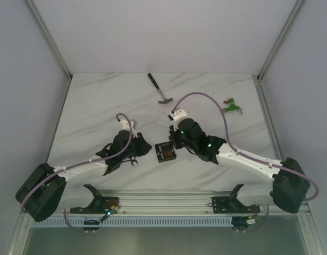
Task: Snap on the fuse box
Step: Pick up the fuse from the center of the board, then install the fuse at the fuse box base.
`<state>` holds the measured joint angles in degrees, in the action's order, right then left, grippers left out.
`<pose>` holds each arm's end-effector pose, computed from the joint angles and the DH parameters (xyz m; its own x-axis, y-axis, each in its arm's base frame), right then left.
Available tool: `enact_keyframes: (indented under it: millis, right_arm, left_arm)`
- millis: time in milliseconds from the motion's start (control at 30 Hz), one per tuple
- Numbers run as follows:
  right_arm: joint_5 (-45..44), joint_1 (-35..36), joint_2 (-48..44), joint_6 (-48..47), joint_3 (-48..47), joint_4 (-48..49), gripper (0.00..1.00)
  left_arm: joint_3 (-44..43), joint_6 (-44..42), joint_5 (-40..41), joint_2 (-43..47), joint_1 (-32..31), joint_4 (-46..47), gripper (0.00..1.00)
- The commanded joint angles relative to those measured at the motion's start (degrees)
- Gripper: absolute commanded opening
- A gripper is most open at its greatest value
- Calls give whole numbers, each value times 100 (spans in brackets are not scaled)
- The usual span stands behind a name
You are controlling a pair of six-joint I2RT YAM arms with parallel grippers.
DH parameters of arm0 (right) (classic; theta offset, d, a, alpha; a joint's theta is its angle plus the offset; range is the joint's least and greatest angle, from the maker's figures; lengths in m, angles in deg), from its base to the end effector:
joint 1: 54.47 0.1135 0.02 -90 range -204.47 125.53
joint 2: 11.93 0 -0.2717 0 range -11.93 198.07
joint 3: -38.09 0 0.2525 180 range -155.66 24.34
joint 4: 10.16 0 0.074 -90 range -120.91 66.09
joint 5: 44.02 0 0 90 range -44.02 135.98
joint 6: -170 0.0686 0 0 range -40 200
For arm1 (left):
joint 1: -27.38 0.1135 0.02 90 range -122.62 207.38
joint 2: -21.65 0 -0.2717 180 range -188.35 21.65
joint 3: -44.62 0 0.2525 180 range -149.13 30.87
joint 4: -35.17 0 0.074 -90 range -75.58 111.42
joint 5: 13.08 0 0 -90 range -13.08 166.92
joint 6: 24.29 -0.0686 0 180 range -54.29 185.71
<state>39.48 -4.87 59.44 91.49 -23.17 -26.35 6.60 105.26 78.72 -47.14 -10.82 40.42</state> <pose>0.2063 0.2305 0.2637 -0.4190 -0.1870 -0.8885 -0.6198 0.7740 0.1294 0.2114 -0.1636 0.1762 -0.6405 -0.3059 -0.7045 0.2438 0.7888 -0.5642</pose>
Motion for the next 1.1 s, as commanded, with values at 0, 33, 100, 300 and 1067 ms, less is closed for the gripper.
enact_keyframes:
  millis: [0, 33, 100, 300, 1067]
  right_arm:
    - [-1080, 390, 392, 464, -338, 10, 0]
    - [-1154, 467, 487, 505, -357, -7, 0]
    - [-1308, 575, 653, 596, -401, -54, 0]
    - [-1497, 774, 999, 751, -534, -197, 0]
    - [-1951, 1029, 2031, 885, -962, -550, 0]
  left_arm:
    - [124, 364, -278, -250, 31, 182, 35]
    - [180, 399, -352, -311, 31, 295, 34]
    - [273, 470, -471, -437, 31, 501, 33]
    - [441, 726, -824, -1026, 10, 1154, 29]
    - [307, 639, -541, -1418, -171, 1180, 36]
